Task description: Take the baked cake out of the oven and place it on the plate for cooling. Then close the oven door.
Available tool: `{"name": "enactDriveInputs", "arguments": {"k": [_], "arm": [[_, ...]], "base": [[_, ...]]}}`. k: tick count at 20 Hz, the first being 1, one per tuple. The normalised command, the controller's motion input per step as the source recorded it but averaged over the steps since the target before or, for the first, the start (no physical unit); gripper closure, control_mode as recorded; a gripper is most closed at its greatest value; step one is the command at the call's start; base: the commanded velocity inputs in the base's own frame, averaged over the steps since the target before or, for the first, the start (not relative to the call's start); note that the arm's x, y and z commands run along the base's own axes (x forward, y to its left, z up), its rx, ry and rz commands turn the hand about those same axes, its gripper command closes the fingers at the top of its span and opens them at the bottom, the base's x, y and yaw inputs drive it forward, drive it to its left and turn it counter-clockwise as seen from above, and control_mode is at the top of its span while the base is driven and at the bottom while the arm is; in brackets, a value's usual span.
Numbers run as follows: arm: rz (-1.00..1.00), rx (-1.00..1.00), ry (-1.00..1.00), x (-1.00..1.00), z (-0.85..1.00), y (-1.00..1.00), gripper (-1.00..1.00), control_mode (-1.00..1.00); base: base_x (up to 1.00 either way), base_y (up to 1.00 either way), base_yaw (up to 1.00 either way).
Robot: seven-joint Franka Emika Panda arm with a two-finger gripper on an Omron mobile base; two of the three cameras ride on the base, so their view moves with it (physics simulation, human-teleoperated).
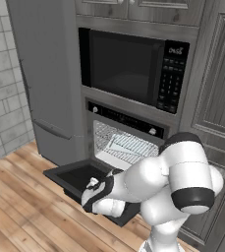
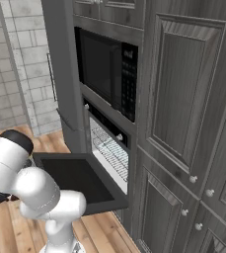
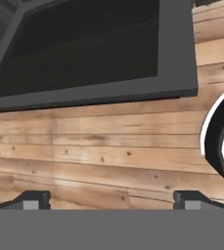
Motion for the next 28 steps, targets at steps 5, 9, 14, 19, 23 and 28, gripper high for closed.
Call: {"name": "enactDriveInputs", "arguments": {"k": [5, 9, 14, 19, 23, 28], "arm": [[0.0, -0.15, 0.2, 0.01, 0.06, 0.53, -1.0, -1.0], [0.0, -0.17, 0.11, 0.04, 0.05, 0.53, -1.0, -1.0], [0.0, -0.23, 0.01, 0.19, -0.1, 0.21, -1.0, -1.0], [0.0, -0.23, 0.0, 0.23, -0.17, 0.11, -1.0, -1.0], [0.0, -0.08, 0.0, 0.12, -0.08, 0.04, -1.0, -1.0], [0.0, -0.01, 0.0, 0.0, -0.13, -0.02, -1.0, -1.0]], "base": [[0.0, 0.0, 0.0], [0.0, 0.0, 0.0], [0.0, 0.0, 0.0], [0.0, 0.0, 0.0], [0.0, 0.0, 0.0], [0.0, 0.0, 0.0]]}}
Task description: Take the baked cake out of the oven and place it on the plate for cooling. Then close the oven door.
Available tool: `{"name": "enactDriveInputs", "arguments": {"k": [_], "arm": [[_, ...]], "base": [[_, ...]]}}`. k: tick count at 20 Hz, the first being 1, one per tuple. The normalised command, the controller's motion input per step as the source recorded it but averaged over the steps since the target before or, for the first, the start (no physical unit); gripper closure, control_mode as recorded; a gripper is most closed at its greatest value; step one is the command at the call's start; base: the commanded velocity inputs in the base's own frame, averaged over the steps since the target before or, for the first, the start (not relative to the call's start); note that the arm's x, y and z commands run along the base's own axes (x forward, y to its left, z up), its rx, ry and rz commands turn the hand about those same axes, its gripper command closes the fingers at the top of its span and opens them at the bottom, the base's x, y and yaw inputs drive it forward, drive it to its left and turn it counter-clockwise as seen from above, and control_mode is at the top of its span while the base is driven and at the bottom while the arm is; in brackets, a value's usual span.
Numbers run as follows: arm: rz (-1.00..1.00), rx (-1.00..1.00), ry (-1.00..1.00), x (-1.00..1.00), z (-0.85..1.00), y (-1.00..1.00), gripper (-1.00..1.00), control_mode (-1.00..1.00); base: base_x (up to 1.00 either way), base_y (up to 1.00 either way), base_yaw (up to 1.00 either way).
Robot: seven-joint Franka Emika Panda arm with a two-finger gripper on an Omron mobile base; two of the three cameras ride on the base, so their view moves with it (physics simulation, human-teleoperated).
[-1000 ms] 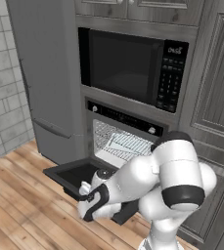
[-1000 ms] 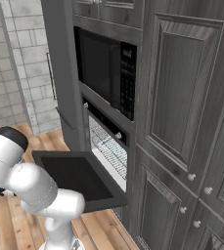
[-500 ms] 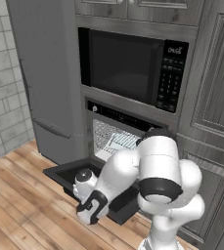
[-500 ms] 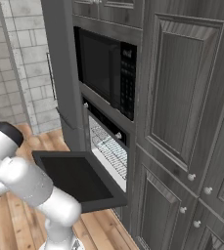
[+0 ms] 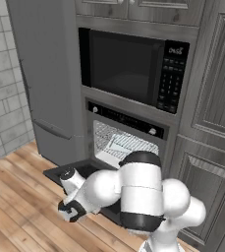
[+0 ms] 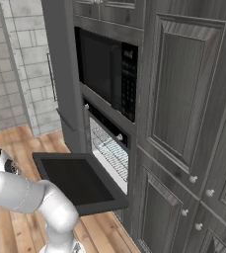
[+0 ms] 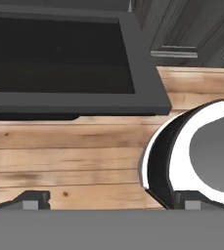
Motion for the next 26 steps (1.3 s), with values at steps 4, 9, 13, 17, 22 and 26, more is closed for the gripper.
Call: {"name": "enactDriveInputs", "arguments": {"k": [4, 9, 13, 17, 22, 26], "arm": [[0.0, 0.0, 0.0, -0.06, -0.29, -0.2, -1.0, -1.0], [0.0, 0.0, 0.0, -0.01, -0.28, -0.22, -1.0, -1.0], [0.0, 0.0, 0.0, 0.0, -0.14, 0.0, -1.0, -1.0], [0.0, -0.01, 0.0, 0.0, -0.15, 0.19, -1.0, -1.0], [0.0, -0.04, -0.01, 0.01, -0.24, 0.14, -1.0, -1.0], [0.0, -0.09, -0.07, 0.15, -0.3, 0.0, -1.0, -1.0]], "base": [[0.0, 0.0, 0.0], [0.0, 0.0, 0.0], [0.0, 0.0, 0.0], [0.0, 0.0, 0.0], [0.0, 0.0, 0.0], [0.0, 0.0, 0.0]]}}
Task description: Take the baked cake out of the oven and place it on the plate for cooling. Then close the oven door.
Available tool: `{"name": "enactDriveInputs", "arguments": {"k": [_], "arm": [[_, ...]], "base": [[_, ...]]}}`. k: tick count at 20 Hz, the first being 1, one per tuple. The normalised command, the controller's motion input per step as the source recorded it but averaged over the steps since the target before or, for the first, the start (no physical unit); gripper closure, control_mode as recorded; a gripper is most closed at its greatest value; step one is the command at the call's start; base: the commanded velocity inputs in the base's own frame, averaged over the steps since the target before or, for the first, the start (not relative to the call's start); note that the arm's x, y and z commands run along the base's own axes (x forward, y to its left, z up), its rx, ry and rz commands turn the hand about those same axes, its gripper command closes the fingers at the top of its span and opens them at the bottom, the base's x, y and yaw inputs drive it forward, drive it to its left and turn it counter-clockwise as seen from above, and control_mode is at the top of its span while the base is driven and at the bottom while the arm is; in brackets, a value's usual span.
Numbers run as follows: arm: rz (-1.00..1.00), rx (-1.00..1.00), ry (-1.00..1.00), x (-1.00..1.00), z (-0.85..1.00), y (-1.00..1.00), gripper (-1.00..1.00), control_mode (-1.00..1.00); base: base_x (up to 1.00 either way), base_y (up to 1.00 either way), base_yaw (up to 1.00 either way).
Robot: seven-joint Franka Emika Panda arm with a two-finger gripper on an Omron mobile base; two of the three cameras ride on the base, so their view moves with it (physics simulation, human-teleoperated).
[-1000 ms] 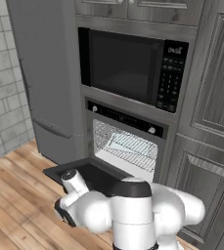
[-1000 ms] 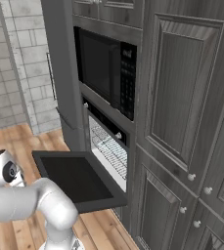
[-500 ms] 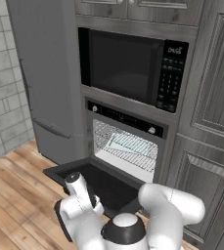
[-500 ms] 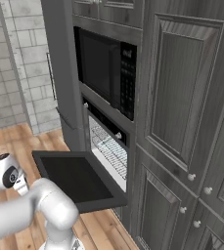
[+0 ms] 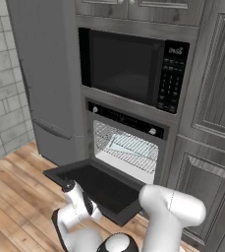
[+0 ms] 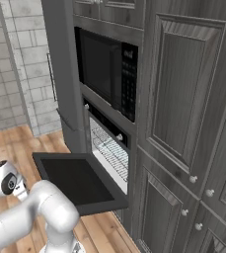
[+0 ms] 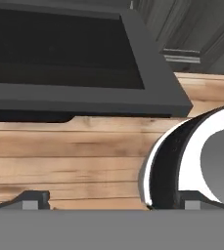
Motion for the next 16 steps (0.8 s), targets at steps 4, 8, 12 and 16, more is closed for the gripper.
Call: {"name": "enactDriveInputs", "arguments": {"k": [4, 8, 12, 16], "arm": [[0.0, -0.12, -0.15, 0.1, -0.35, 0.0, -1.0, -1.0], [0.0, -0.09, -0.17, 0.15, -0.32, 0.0, -1.0, -1.0], [0.0, -0.03, -0.09, 0.21, -0.33, 0.0, -1.0, -1.0], [0.0, -0.02, -0.07, 0.25, -0.22, -0.01, -1.0, -1.0]], "base": [[0.0, 0.0, 0.0], [0.0, 0.0, 0.0], [0.0, 0.0, 0.0], [0.0, 0.0, 0.0]]}}
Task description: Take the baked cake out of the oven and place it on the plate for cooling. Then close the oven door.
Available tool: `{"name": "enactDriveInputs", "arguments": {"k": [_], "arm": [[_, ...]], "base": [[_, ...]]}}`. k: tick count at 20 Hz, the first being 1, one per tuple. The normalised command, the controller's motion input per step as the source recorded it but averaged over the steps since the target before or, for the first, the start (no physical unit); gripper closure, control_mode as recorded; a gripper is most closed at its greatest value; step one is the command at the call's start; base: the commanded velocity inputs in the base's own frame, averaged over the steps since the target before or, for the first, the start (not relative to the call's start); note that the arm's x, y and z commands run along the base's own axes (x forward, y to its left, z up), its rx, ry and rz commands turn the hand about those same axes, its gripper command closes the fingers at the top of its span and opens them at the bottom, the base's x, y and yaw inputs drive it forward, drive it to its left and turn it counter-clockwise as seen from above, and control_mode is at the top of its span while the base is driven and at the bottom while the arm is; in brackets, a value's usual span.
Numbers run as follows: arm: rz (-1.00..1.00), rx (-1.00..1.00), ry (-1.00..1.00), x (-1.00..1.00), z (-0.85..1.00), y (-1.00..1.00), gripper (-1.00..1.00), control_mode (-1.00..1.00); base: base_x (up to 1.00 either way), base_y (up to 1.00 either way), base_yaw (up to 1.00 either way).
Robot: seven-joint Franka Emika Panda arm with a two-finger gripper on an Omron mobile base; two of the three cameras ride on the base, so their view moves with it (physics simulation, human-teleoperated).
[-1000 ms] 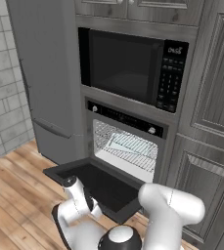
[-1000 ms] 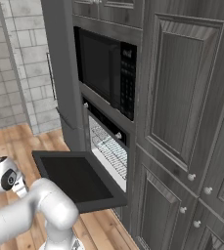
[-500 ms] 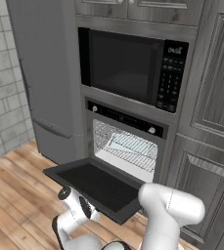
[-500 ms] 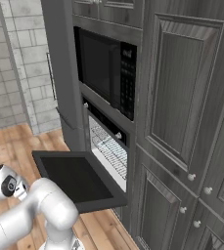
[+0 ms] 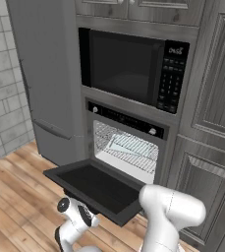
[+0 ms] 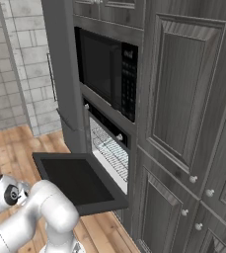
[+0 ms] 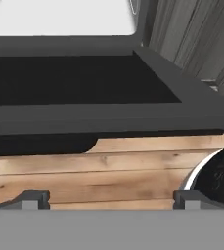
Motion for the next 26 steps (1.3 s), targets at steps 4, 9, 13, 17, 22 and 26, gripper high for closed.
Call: {"name": "enactDriveInputs", "arguments": {"k": [4, 9, 13, 17, 22, 26], "arm": [[0.0, -0.04, -0.07, 0.28, -0.13, -0.02, -1.0, -1.0], [0.0, -0.08, -0.09, 0.3, -0.16, 0.0, -1.0, -1.0], [0.0, -0.08, -0.1, 0.26, -0.24, 0.0, -1.0, -1.0], [0.0, -0.07, -0.07, 0.25, -0.21, 0.0, -1.0, -1.0], [0.0, -0.05, -0.04, 0.31, -0.17, 0.0, -1.0, -1.0], [0.0, -0.03, -0.01, 0.32, -0.14, -0.01, -1.0, -1.0]], "base": [[0.0, 0.0, 0.0], [0.0, 0.0, 0.0], [0.0, 0.0, 0.0], [0.0, 0.0, 0.0], [0.0, 0.0, 0.0], [0.0, 0.0, 0.0]]}}
